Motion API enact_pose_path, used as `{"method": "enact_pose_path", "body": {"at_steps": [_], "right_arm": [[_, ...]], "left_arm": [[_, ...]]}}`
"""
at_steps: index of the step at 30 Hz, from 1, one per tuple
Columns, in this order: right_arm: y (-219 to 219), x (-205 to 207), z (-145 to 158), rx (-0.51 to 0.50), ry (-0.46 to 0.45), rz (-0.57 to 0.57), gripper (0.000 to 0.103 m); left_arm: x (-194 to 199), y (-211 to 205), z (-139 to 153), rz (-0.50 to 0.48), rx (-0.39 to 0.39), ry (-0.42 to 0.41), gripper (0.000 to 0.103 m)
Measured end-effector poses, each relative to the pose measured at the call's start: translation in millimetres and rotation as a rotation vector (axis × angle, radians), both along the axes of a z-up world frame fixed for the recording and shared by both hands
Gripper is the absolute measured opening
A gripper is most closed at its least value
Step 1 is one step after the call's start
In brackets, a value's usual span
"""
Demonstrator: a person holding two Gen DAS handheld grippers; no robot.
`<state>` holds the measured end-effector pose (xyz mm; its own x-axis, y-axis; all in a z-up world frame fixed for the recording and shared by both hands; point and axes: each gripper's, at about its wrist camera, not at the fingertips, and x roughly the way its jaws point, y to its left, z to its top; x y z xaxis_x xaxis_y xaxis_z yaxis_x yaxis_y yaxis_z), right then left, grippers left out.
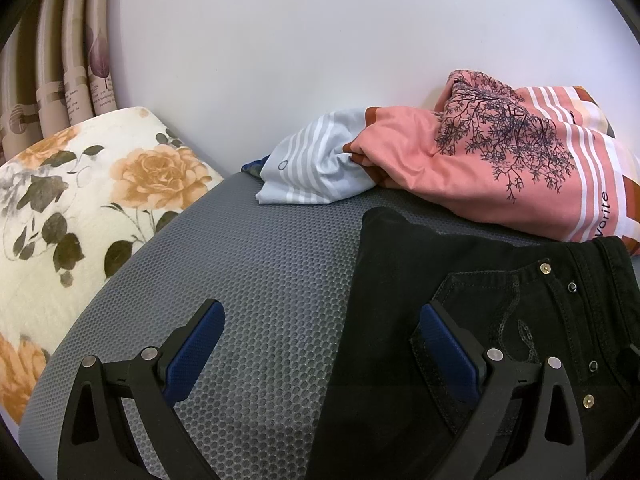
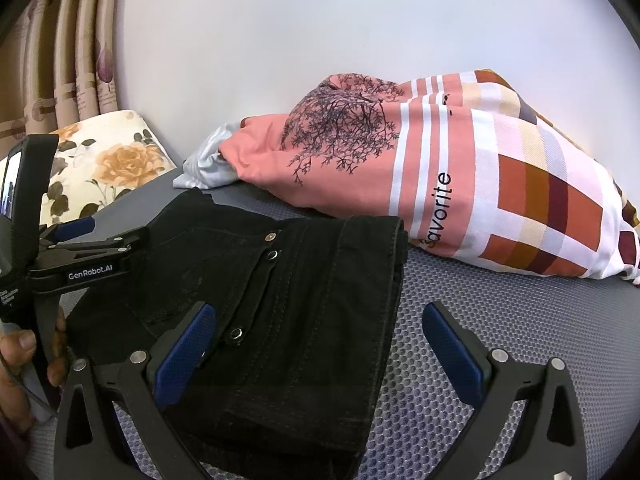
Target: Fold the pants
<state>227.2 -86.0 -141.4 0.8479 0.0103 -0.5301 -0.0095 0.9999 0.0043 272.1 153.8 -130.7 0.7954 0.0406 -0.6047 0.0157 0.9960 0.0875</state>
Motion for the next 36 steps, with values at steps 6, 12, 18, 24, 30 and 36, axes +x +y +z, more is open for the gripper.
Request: {"method": "enact_pose_path", "body": {"at_steps": [6, 12, 18, 24, 30, 36], "right_arm": [[0, 2, -1, 0.001, 0.010, 0.009, 0.103], [-2, -1, 1, 0.003, -0.009, -0.007, 0.103], [-2, 1, 0, 0.003, 0.005, -0.009, 0.103], [-6, 12, -6, 0.014, 0.074, -0.037, 0.103], [-8, 19, -12, 0.013, 0.117, -0.065, 0.103], [-18, 27, -22, 0.087, 0.198, -0.108, 0.103]], "left_arm": [[-1, 0, 0, -0.001, 0.000, -0.001, 0.098], [1, -4, 1, -0.010, 0.000, -0.001, 0.098], [1, -6, 1, -0.017, -0.002, -0.003, 0.098], [-1, -6, 1, -0.030, -0.004, -0.005, 0.098], [-1, -6, 0, -0.035, -0.007, -0.005, 0.098], [-2, -6, 0, -0.043, -0.015, -0.009, 0.098]]}}
